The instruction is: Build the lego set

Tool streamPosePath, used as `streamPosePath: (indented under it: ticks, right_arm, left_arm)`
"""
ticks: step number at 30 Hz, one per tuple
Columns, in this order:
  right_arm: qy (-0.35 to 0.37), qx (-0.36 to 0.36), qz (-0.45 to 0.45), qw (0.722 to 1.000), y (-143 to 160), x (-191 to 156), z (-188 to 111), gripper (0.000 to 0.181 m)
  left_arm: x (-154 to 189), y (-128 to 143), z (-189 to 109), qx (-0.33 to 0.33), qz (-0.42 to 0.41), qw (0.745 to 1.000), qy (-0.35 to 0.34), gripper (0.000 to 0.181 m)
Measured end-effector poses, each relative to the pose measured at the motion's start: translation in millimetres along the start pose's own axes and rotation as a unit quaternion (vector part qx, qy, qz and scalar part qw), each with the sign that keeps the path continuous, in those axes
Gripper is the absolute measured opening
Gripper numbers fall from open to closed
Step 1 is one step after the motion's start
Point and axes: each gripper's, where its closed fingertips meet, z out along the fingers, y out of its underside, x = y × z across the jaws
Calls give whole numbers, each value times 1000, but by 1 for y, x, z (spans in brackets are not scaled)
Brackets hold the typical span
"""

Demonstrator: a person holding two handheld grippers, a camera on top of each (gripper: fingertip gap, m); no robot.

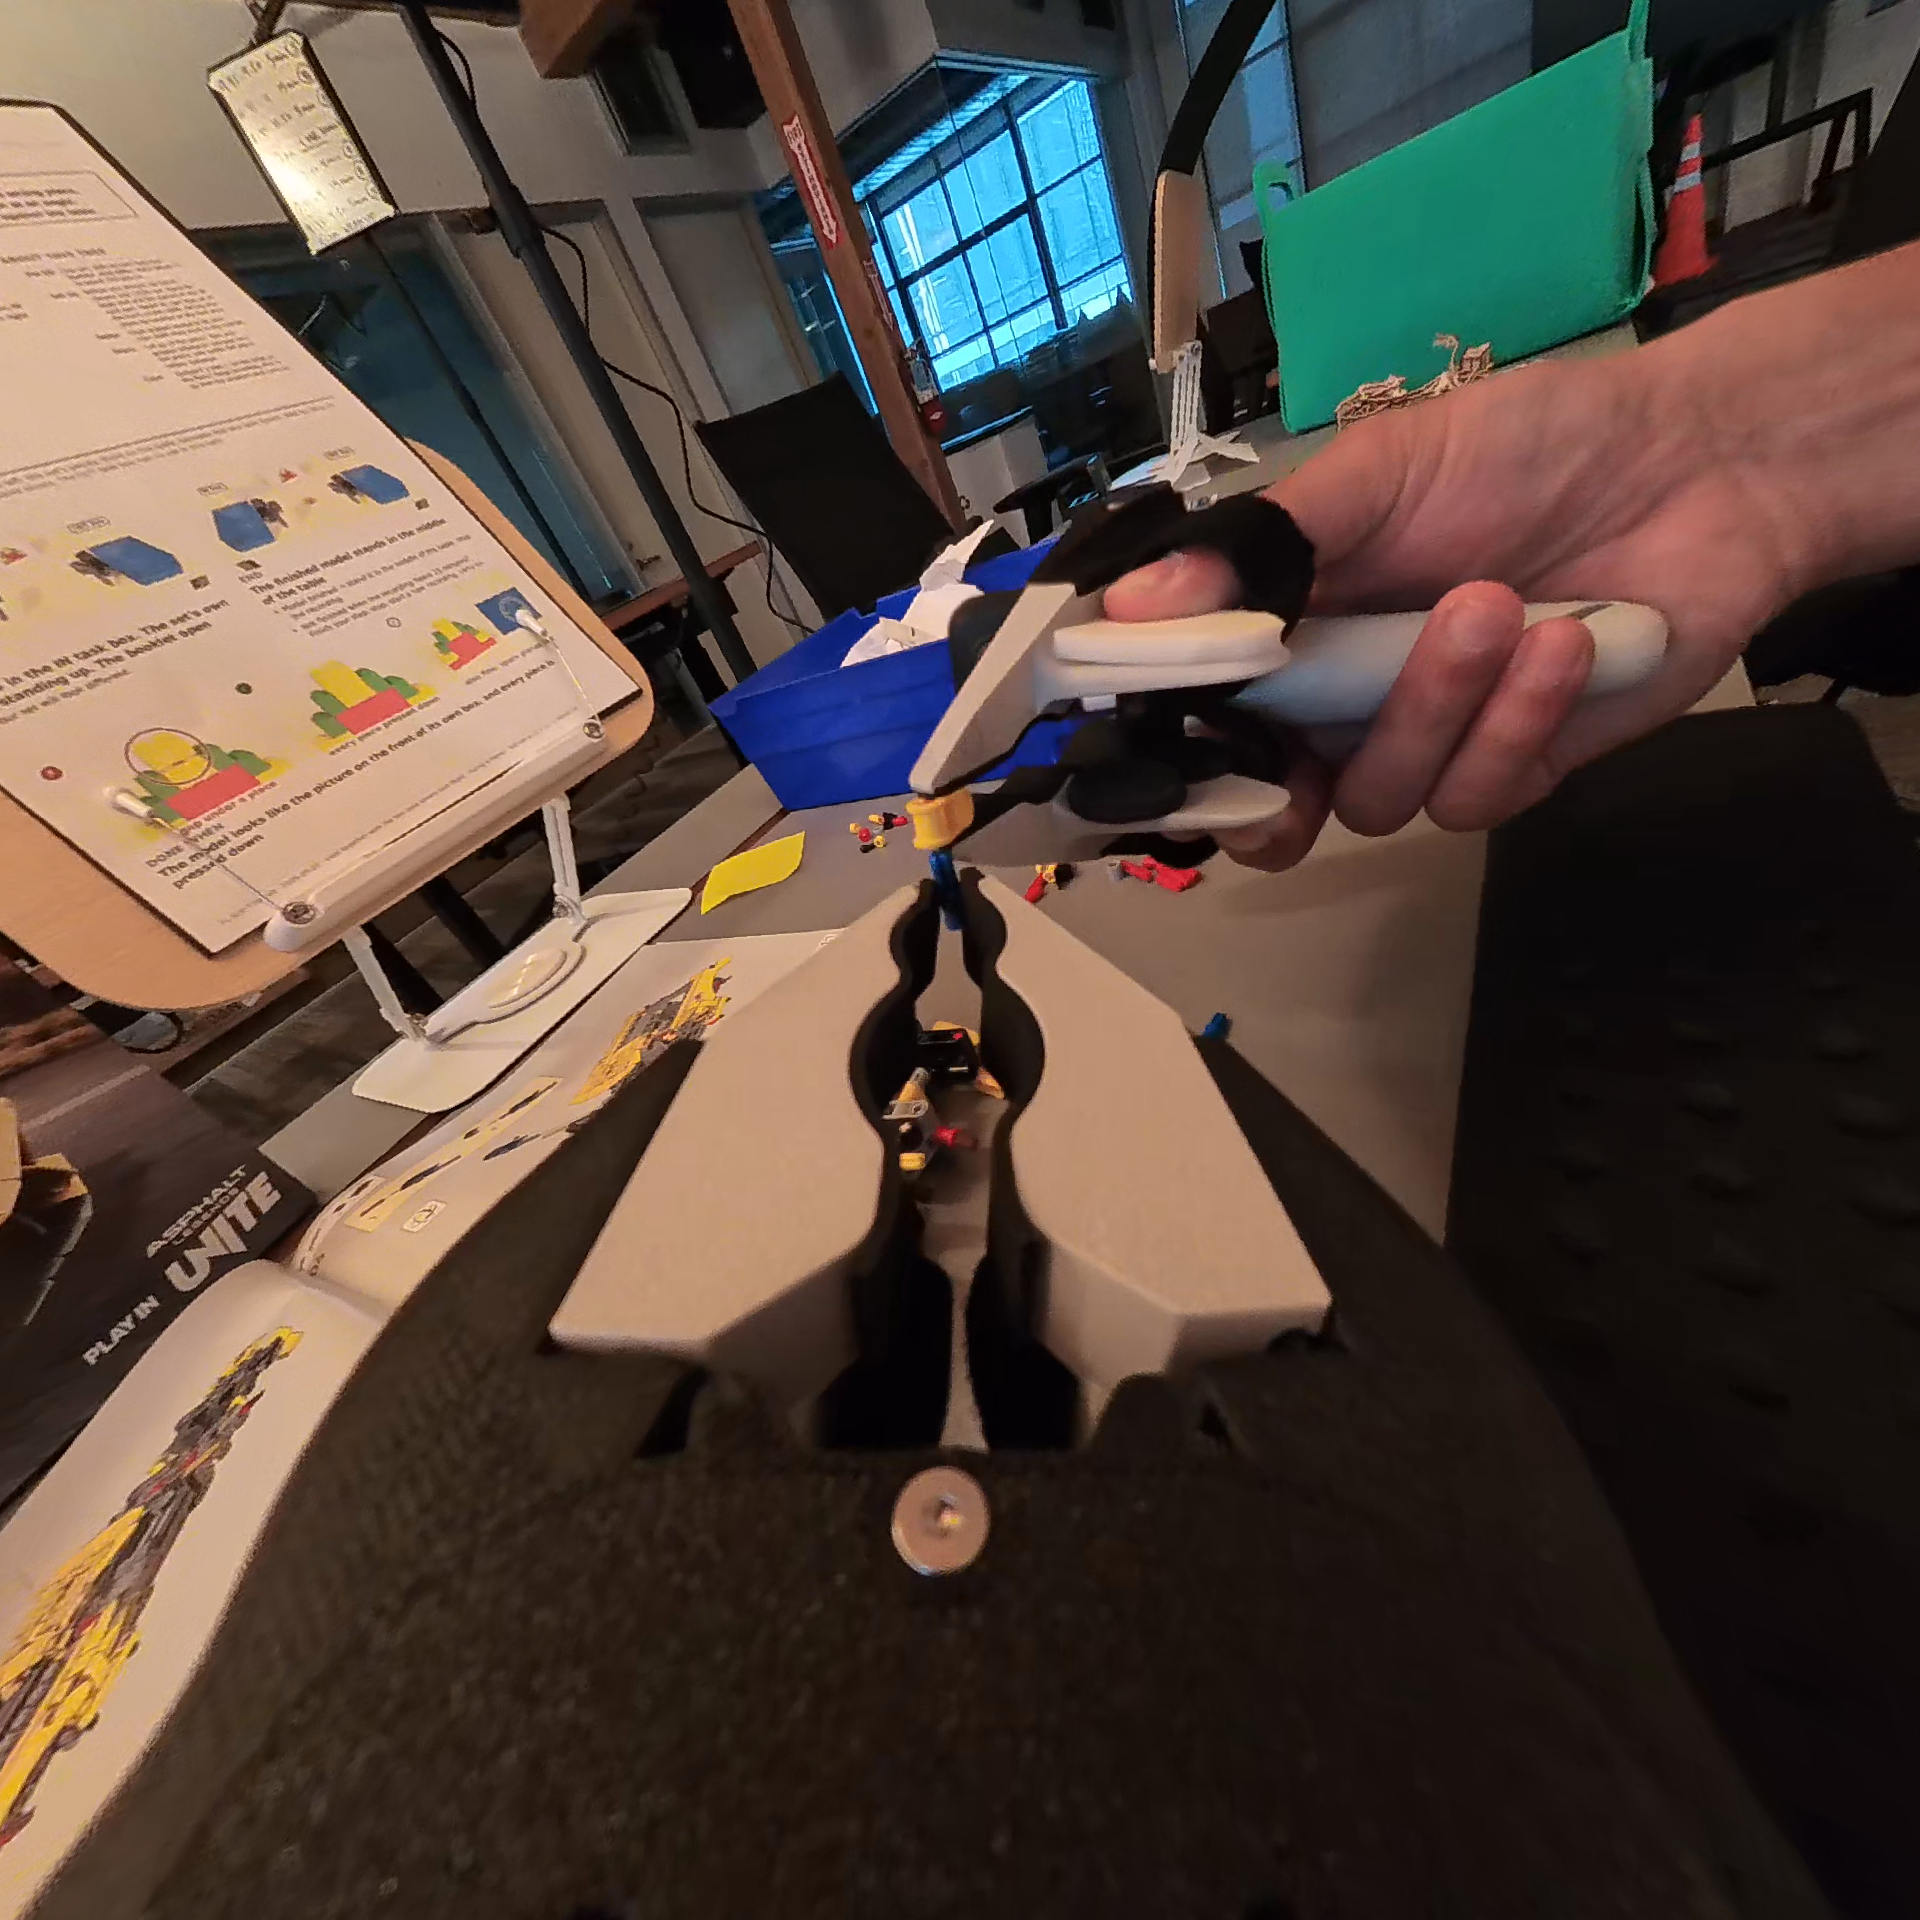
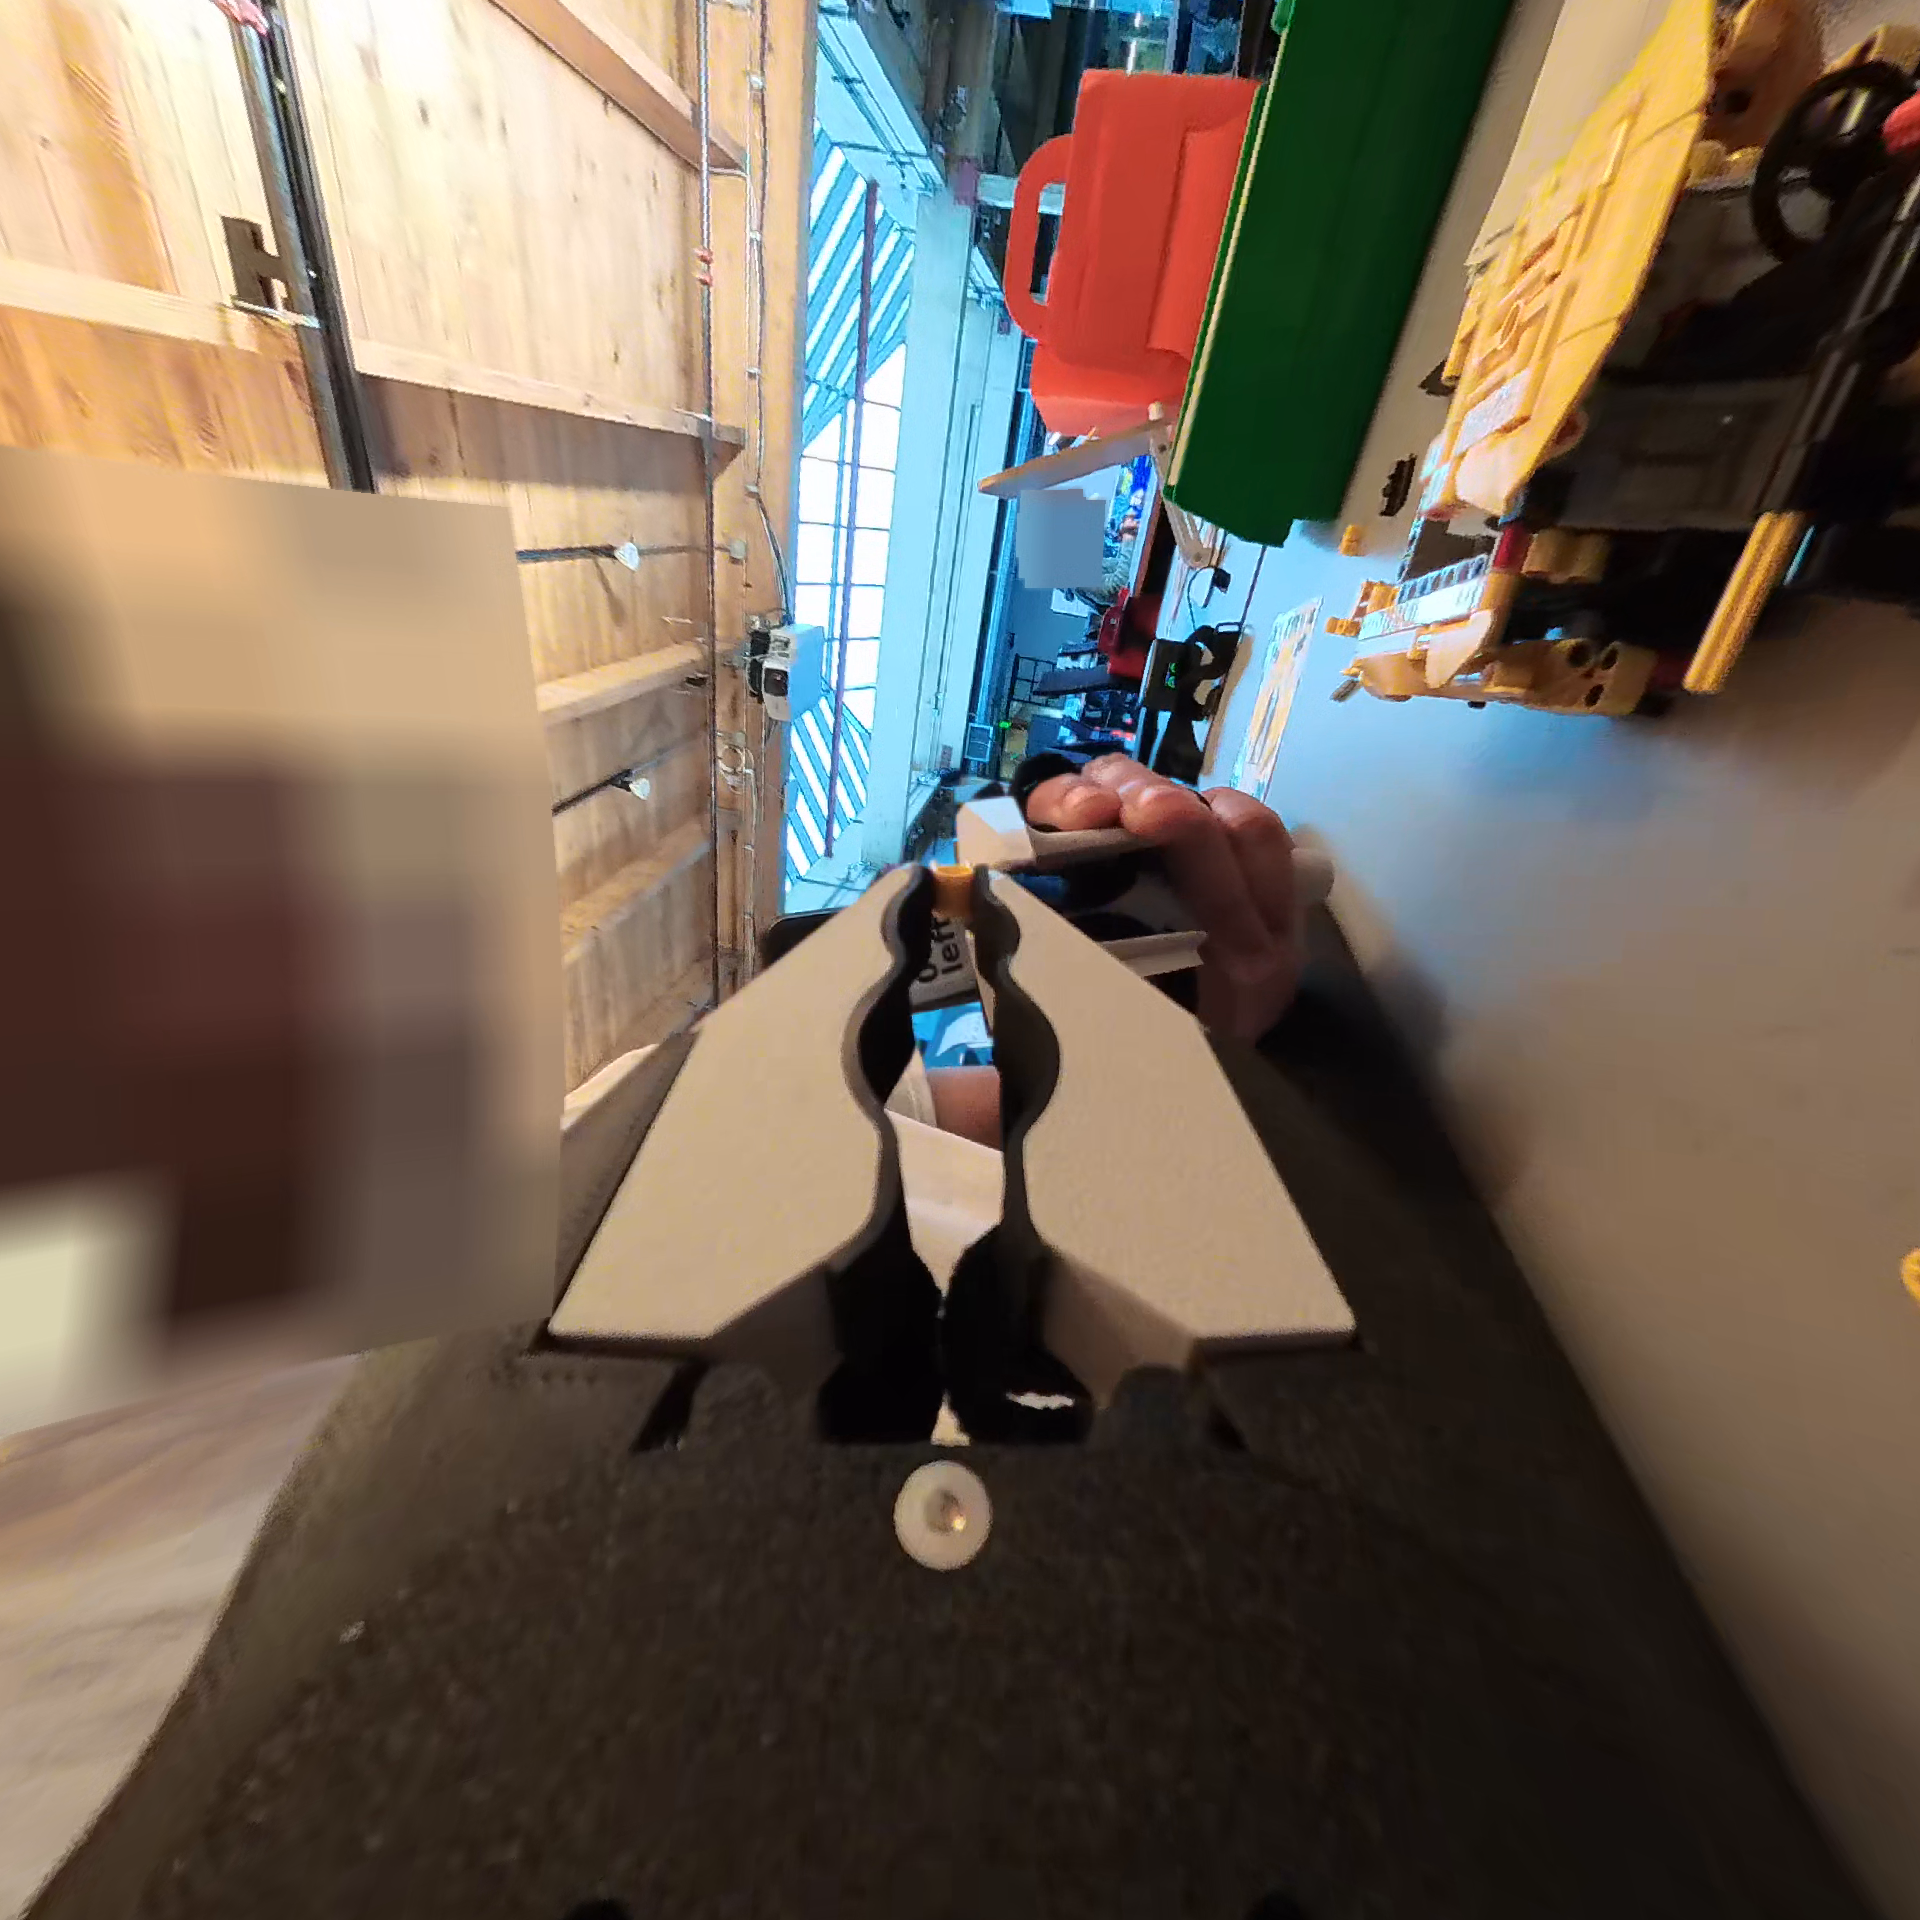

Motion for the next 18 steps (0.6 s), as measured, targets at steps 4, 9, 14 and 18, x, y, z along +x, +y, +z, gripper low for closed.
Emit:
streamPosePath:
  ticks: [4,9,14,18]
  right_arm:
    - [25,-16,-42,999,2,2,-3,6]
    - [145,-171,-154,962,31,35,-20,6]
    - [23,-188,-92,978,51,15,-4,6]
    - [-4,-198,-76,977,49,6,-5,6]
  left_arm:
    - [5,0,-2,5,-18,999,26,4]
    - [44,19,-14,-52,-105,972,204,4]
    - [39,5,-23,-22,-125,963,240,4]
    - [41,-4,-26,-19,-93,959,266,4]
